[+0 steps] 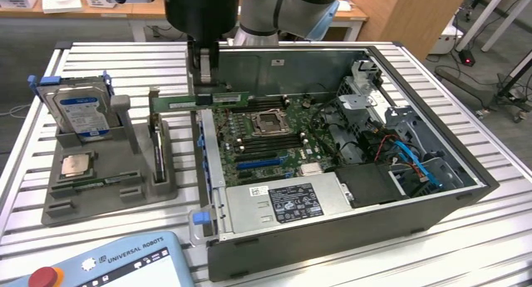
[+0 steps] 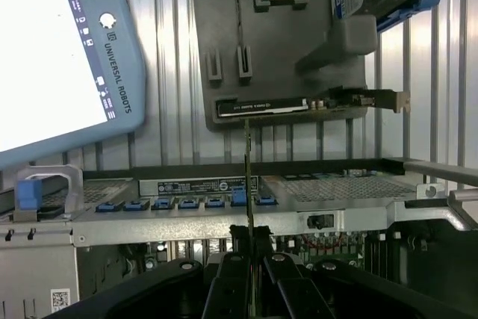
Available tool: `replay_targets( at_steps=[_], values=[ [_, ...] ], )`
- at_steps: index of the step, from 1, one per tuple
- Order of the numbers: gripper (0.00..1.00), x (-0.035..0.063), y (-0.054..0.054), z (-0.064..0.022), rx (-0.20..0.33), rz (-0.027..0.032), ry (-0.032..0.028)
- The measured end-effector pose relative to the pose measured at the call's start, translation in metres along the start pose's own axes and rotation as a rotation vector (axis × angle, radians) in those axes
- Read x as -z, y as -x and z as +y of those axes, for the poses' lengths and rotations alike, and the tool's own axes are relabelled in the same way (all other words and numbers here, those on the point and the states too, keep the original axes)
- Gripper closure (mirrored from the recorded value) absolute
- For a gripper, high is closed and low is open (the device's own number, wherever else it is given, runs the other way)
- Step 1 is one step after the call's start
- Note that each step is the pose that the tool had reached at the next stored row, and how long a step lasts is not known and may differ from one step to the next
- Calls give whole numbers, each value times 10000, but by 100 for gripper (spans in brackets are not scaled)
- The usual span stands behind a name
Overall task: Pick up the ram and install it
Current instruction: 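Pick up the ram and move it above insertion slot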
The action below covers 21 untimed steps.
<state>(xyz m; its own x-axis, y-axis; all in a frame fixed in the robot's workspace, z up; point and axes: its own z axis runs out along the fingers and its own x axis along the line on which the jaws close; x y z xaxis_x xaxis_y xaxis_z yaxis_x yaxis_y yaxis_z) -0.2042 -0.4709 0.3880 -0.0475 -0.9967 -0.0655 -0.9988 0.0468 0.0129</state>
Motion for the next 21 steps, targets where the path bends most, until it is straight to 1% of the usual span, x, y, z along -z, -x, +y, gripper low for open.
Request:
replay_targets(
  at_steps=[3,8,11,15,21],
  values=[
    [87,1,1,-30,-2,0,0],
    [87,1,6,-134,-1,0,0],
    [87,2,8,-175,-3,0,0],
    [87,2,9,-203,-2,-1,-1],
    [87,2,9,-205,-2,0,0]
  ],
)
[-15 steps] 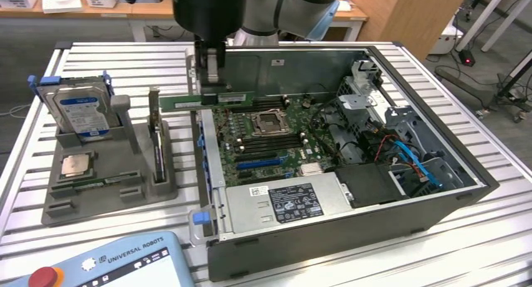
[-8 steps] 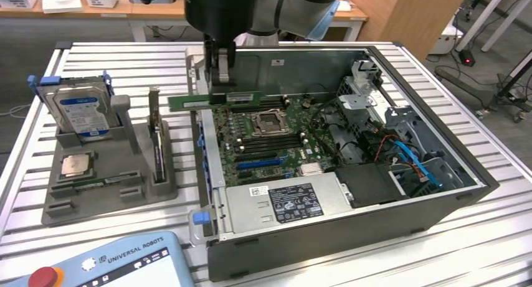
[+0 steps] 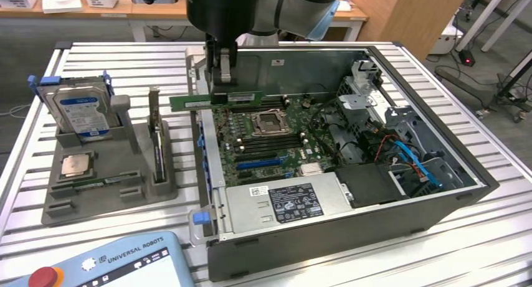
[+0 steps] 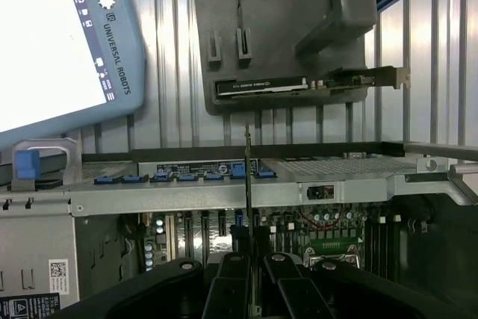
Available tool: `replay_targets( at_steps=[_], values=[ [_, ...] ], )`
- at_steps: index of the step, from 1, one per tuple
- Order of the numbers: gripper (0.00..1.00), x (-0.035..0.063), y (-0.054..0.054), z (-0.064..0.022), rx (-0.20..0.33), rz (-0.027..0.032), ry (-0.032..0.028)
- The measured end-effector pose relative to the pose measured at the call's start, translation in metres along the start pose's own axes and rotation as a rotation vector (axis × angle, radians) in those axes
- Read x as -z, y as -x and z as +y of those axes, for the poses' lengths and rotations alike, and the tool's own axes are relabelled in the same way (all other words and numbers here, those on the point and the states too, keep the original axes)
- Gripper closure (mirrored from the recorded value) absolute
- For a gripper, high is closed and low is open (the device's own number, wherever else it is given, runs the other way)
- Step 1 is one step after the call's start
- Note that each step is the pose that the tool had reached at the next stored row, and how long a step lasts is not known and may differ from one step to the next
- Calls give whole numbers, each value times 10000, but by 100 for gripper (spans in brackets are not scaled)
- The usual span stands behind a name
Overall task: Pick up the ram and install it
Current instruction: 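Pick up the ram and move it above insertion slot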
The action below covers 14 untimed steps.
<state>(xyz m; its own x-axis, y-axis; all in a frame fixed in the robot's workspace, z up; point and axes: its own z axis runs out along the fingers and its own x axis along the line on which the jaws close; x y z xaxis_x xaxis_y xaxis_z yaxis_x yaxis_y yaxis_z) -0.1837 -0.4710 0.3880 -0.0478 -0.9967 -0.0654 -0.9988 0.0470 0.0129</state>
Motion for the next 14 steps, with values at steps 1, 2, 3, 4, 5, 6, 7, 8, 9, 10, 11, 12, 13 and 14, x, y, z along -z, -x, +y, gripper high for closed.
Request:
replay_targets(
  at_steps=[1,2,3,4,5,6,7,8,9,10,11,12,13,14],
  values=[
    [87,0,0,0,0,0,0],
    [87,0,0,0,0,0,0],
    [87,0,0,0,0,0,0],
    [87,0,0,-1,0,-1,0],
    [87,0,0,-2,0,0,0],
    [87,0,1,-7,2,0,1],
    [87,0,1,-12,2,1,1],
    [87,0,1,-16,1,0,0],
    [87,0,2,-24,0,-1,0],
    [87,1,2,-36,0,1,1],
    [87,1,2,-49,1,0,0],
    [87,0,3,-60,1,0,0],
    [87,0,3,-72,1,-1,0],
    [87,1,4,-84,0,0,0]
  ],
)
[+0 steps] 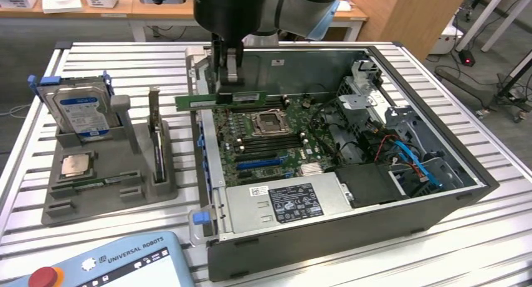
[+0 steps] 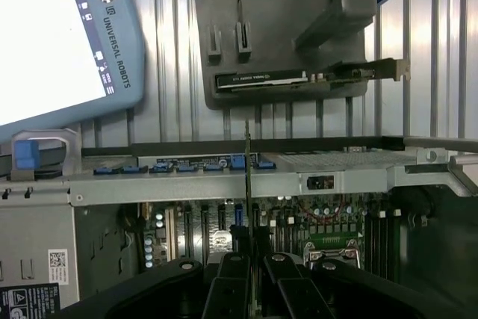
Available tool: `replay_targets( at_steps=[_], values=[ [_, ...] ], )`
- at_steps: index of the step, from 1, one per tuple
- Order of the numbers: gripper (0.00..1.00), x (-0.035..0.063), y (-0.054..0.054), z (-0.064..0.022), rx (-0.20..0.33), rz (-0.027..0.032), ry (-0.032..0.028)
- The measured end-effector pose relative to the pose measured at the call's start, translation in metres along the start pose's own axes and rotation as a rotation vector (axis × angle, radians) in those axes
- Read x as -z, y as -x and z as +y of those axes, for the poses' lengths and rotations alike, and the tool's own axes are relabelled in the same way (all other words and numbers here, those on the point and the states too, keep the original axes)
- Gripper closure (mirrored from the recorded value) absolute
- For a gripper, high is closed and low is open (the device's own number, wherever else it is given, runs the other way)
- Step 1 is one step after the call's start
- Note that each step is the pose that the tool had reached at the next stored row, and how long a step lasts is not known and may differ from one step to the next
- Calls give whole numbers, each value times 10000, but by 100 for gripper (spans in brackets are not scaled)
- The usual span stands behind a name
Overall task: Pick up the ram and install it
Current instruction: 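Pick up the ram and move it above insertion slot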
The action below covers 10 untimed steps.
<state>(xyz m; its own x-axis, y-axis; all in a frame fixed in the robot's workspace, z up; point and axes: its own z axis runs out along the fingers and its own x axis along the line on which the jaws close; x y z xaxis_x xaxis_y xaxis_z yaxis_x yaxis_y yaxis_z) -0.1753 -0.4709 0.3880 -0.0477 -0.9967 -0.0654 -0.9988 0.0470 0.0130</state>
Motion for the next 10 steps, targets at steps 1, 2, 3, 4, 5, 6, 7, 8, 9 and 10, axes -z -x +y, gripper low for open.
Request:
replay_targets(
  at_steps=[1,2,3,4,5,6,7,8,9,10],
  values=[
    [87,0,1,-13,0,0,0],
    [87,0,1,-26,1,0,0],
    [87,1,2,-38,0,0,0],
    [87,1,3,-53,0,0,0],
    [87,1,3,-67,-1,0,0],
    [87,1,4,-81,-1,1,0],
    [87,1,5,-95,-1,0,0],
    [87,1,5,-111,-1,0,0],
    [87,1,6,-126,0,0,0],
    [87,1,7,-141,-1,0,0]
  ],
)
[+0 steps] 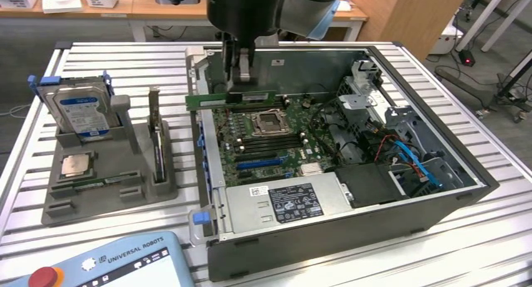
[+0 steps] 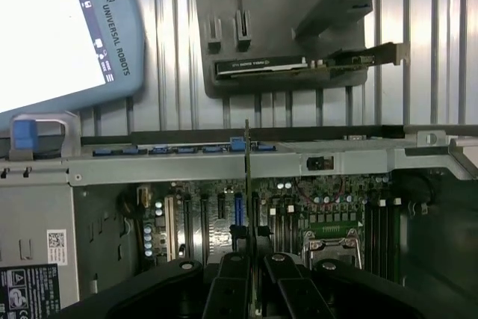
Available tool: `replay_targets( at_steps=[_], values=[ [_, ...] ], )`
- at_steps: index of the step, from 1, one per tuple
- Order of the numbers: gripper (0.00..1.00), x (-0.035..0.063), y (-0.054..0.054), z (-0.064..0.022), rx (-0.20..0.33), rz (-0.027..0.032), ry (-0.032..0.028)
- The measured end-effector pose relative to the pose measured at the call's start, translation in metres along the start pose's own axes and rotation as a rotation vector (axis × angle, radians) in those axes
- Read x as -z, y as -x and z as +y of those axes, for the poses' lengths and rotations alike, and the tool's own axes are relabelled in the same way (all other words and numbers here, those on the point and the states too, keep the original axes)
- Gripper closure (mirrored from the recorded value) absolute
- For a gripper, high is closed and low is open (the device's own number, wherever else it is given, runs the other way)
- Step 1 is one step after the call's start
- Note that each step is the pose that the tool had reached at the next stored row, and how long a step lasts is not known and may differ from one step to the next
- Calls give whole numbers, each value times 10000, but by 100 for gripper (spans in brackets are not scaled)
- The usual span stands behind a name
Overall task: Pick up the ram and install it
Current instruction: 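Pick up the ram and move it above insertion slot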
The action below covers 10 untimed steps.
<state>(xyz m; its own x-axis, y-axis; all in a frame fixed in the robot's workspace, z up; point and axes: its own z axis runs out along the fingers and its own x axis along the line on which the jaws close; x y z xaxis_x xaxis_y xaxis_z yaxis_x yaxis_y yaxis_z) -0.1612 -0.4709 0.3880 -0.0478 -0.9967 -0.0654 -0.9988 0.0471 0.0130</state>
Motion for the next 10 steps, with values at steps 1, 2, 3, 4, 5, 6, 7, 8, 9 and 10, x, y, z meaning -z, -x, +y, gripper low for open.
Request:
replay_targets(
  at_steps=[1,2,3,4,5,6,7,8,9,10],
  values=[
    [87,0,1,-16,1,0,-1],
    [87,0,1,-31,2,0,0],
    [87,0,2,-45,1,0,0],
    [87,1,2,-58,1,0,0],
    [87,1,3,-72,1,0,0],
    [87,1,4,-85,0,0,0],
    [87,1,5,-100,0,0,0],
    [87,1,5,-114,0,-1,0],
    [87,1,6,-128,1,0,0],
    [87,1,7,-143,0,-1,0]
  ],
)
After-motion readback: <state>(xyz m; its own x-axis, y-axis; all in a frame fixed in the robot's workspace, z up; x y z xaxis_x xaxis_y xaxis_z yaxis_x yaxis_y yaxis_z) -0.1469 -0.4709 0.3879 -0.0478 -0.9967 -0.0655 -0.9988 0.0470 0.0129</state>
